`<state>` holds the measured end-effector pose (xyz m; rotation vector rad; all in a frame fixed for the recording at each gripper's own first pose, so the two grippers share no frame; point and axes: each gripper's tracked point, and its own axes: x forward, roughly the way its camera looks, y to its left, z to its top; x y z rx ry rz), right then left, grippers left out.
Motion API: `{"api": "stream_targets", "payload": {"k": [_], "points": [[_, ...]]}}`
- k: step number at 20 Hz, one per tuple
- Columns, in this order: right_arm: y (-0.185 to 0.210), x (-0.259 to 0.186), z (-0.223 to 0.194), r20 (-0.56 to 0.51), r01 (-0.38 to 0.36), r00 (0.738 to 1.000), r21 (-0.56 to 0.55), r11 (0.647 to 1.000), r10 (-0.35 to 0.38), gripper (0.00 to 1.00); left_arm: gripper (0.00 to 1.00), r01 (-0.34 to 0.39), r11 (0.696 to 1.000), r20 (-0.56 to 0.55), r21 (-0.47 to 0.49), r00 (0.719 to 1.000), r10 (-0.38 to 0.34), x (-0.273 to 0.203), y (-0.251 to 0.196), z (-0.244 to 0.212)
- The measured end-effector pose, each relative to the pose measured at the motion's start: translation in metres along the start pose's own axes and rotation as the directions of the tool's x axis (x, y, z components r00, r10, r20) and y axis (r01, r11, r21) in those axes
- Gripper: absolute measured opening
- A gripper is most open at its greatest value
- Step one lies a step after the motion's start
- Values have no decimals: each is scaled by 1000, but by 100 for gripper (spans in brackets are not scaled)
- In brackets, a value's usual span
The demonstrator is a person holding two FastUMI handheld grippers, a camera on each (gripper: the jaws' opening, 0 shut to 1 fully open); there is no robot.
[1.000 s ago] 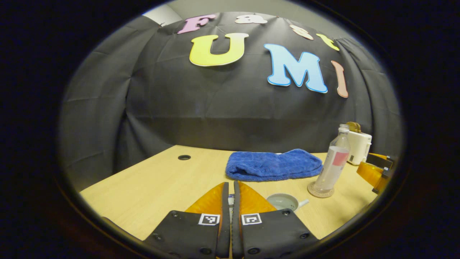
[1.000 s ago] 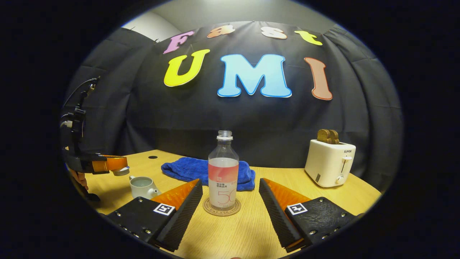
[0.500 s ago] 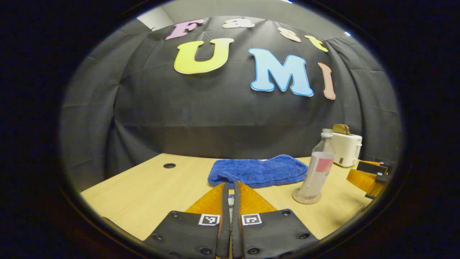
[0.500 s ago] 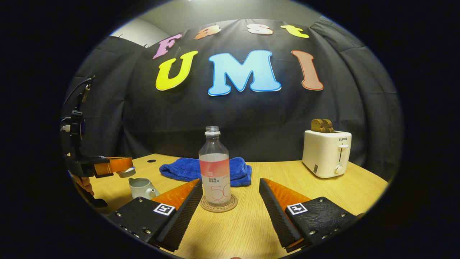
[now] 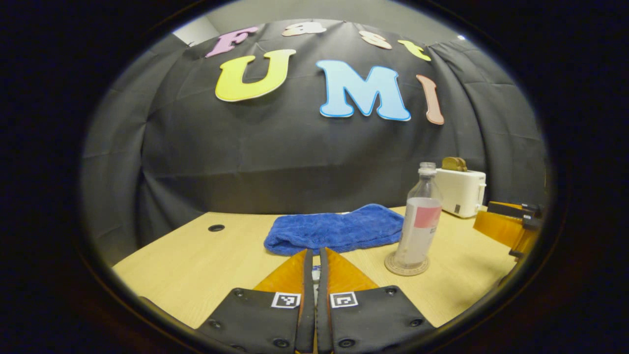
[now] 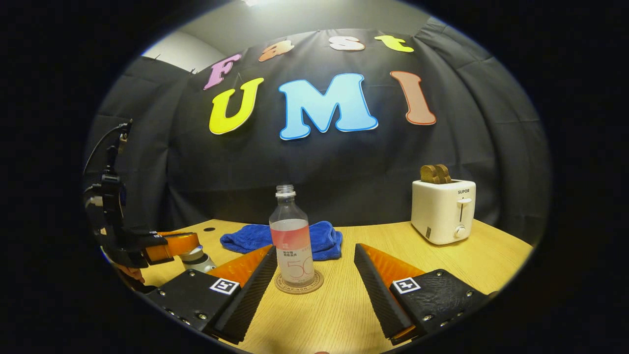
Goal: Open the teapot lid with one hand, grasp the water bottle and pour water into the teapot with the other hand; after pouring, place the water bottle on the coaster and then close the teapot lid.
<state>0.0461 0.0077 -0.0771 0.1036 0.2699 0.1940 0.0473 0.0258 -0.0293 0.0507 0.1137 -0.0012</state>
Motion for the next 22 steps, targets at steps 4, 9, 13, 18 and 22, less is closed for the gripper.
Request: {"api": "stream_targets", "payload": {"k": [4,9,13,18,22], "points": [[-1,-1,1,2,1,1000,11,1000,-1,98,8,2,1000,-10,11,1000,-2,4,-5,-6],[-1,0,-1,-1,-2,1000,14,1000,2,98,9,-6,1000,-9,9,1000,6,9,-9,-11],[-1,0,-2,-5,-4,1000,16,1000,4,98,8,-14,1000,-10,12,1000,14,11,-10,-13],[-1,0,-2,-5,-2,1000,16,1000,2,98,13,-9,1000,-15,-2,1000,9,12,-10,-15],[-2,-1,0,-1,-1,1000,14,1000,1,98,22,-8,1000,-19,6,1000,9,10,-14,-17]]}}
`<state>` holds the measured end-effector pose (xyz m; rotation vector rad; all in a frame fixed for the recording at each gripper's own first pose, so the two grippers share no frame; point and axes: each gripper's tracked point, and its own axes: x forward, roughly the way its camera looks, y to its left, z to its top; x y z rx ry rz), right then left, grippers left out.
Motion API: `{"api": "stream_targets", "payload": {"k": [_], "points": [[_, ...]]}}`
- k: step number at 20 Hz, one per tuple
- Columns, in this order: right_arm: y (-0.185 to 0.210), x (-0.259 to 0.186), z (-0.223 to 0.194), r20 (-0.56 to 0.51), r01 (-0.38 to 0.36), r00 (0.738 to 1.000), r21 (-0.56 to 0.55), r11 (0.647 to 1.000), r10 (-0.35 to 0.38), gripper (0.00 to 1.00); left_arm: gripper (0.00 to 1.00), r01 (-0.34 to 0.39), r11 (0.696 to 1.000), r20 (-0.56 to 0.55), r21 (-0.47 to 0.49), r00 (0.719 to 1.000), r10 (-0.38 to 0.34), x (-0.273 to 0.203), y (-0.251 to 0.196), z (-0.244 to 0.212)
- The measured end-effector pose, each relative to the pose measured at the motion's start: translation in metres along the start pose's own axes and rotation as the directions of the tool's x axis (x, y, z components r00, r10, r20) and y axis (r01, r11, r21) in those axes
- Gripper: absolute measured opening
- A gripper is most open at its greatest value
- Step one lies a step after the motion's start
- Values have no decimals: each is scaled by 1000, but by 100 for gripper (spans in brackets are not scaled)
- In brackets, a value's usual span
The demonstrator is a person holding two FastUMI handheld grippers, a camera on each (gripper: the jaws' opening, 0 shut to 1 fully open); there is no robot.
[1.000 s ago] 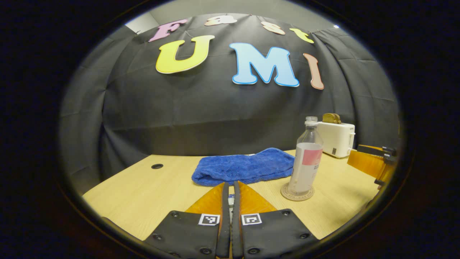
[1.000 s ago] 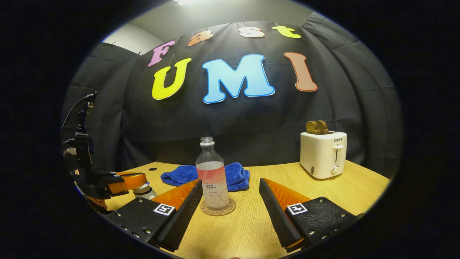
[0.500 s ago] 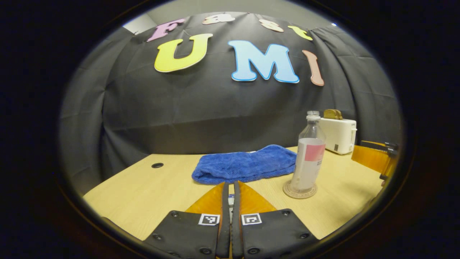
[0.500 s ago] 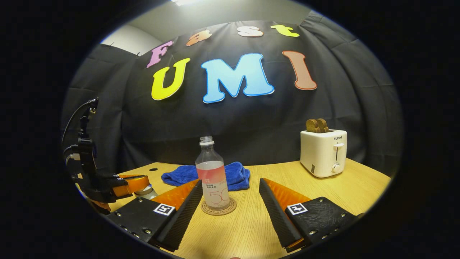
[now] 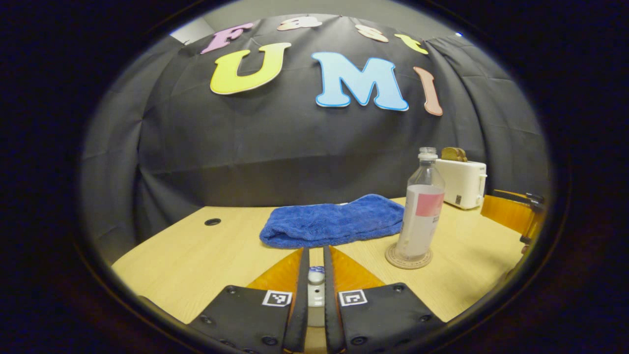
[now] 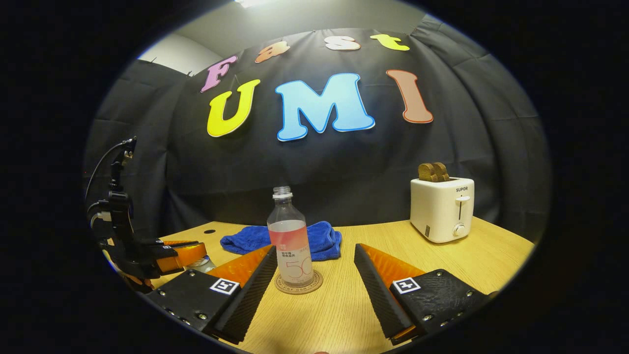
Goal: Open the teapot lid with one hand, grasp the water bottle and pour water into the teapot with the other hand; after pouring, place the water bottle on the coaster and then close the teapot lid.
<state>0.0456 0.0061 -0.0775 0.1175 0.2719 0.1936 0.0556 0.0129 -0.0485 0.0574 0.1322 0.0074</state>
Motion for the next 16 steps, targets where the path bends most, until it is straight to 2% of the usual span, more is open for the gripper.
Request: {"api": "stream_targets", "payload": {"k": [9,16], "points": [[4,-11,21,54,18,998,-20,1000,-17,98,22,16,1000,55,-26,998,-14,-30,-11,14],[11,-37,36,103,49,994,-134,990,-35,97,22,37,999,89,-12,995,-36,-70,-29,29]]}}
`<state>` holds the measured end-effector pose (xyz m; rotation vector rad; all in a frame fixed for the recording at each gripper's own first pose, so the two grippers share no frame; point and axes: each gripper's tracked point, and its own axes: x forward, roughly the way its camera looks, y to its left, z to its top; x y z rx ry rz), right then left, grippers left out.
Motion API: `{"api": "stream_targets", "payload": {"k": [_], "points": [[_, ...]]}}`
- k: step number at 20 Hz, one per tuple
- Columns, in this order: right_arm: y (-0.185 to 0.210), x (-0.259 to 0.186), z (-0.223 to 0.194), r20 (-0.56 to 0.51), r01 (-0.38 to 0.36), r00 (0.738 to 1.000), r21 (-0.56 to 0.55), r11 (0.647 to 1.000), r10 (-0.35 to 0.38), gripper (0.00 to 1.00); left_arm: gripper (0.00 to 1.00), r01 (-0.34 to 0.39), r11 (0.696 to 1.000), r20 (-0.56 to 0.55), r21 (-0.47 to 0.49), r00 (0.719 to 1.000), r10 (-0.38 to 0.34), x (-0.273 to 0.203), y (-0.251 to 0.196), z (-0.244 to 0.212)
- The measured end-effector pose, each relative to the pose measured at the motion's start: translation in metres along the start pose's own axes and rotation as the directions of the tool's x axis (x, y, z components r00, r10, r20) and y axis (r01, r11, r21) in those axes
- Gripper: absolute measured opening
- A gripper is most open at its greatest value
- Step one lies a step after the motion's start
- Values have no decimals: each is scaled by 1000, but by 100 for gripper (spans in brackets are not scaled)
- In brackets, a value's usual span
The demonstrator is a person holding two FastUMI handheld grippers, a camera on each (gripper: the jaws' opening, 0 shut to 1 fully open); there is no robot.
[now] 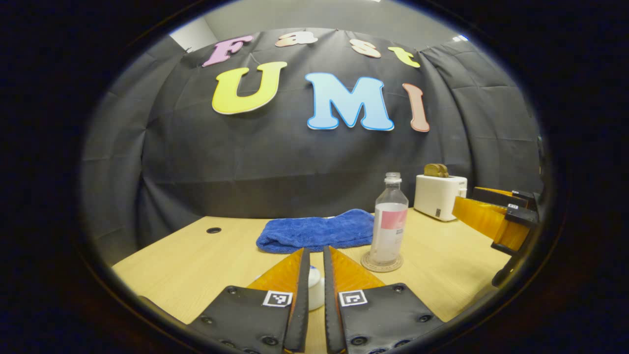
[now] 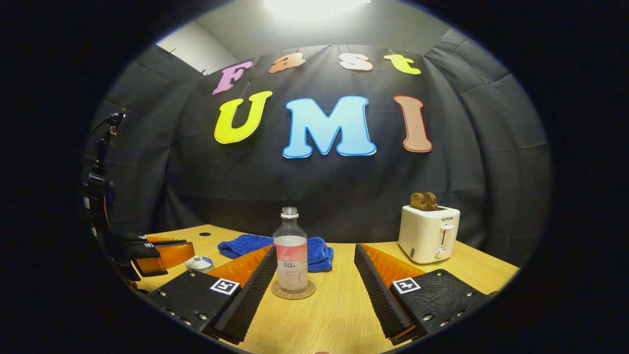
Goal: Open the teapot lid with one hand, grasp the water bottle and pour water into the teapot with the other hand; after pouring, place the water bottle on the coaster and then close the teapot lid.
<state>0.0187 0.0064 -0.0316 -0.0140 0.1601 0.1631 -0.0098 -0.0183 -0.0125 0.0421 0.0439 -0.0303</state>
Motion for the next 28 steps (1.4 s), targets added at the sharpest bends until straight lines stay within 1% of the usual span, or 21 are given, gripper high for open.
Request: {"api": "stream_targets", "payload": {"k": [4,8,11,14,20,28], "points": [[12,-25,14,33,8,999,-64,998,-6,98,21,10,1000,25,1,1000,-10,-29,-9,10],[24,-50,22,44,5,999,-46,999,-3,98,22,14,1000,47,-8,999,-14,-57,-14,18],[28,-67,21,35,12,999,-37,999,-11,97,22,22,999,61,-24,998,-20,-78,-18,19],[27,-83,17,28,30,999,-29,999,-30,97,22,23,1000,62,-13,998,-22,-94,-21,17],[18,-101,0,-1,67,998,-17,998,-67,97,22,32,999,61,-18,998,-31,-110,-28,12],[15,-102,-21,-39,80,996,-8,997,-81,98,21,25,999,45,-32,999,-24,-109,-30,0]]}}
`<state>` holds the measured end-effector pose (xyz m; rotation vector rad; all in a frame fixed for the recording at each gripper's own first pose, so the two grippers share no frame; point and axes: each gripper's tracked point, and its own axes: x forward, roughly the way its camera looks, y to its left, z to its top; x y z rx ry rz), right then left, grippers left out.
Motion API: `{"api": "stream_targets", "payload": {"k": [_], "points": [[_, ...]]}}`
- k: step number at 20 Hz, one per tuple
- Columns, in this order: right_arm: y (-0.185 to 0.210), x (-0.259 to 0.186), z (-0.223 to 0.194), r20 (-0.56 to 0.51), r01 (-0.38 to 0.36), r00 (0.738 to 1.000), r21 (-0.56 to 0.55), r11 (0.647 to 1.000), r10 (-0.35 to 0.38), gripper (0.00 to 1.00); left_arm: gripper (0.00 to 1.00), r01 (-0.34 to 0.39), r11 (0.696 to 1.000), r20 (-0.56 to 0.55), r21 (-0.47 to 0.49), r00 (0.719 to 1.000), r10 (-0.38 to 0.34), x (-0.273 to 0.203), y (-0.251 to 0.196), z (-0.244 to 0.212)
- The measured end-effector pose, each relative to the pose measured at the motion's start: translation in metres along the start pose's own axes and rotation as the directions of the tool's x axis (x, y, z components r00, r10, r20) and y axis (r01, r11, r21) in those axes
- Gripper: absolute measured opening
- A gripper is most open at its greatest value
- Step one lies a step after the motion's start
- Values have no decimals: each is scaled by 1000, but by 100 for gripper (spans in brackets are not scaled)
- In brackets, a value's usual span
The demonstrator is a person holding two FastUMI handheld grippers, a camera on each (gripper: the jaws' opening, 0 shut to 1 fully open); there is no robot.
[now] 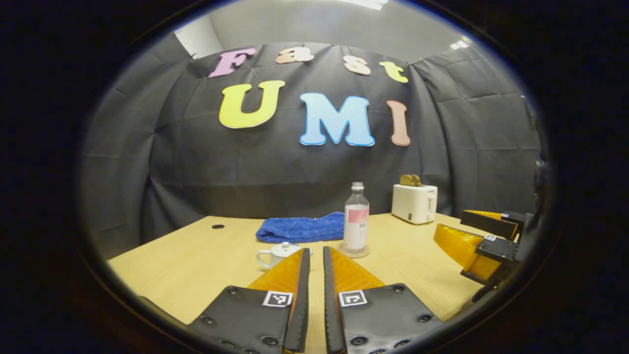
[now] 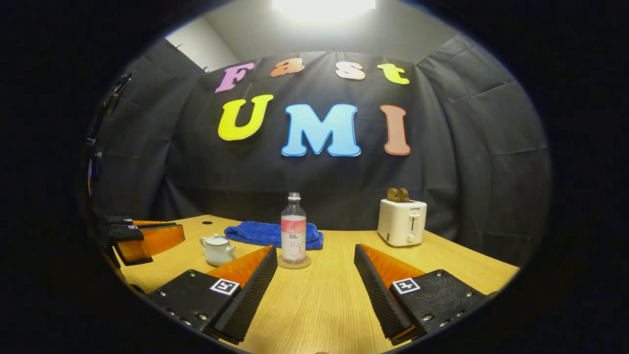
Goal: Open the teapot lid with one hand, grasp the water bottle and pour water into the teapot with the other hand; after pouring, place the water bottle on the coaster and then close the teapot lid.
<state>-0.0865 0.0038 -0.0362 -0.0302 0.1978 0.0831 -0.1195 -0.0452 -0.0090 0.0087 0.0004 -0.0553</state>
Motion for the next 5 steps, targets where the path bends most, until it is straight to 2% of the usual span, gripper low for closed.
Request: {"api": "stream_targets", "payload": {"k": [5], "points": [[-1,3,-11,-16,4,1000,1,1000,-4,98,21,-2,1000,-17,-5,1000,2,3,0,-11]]}}
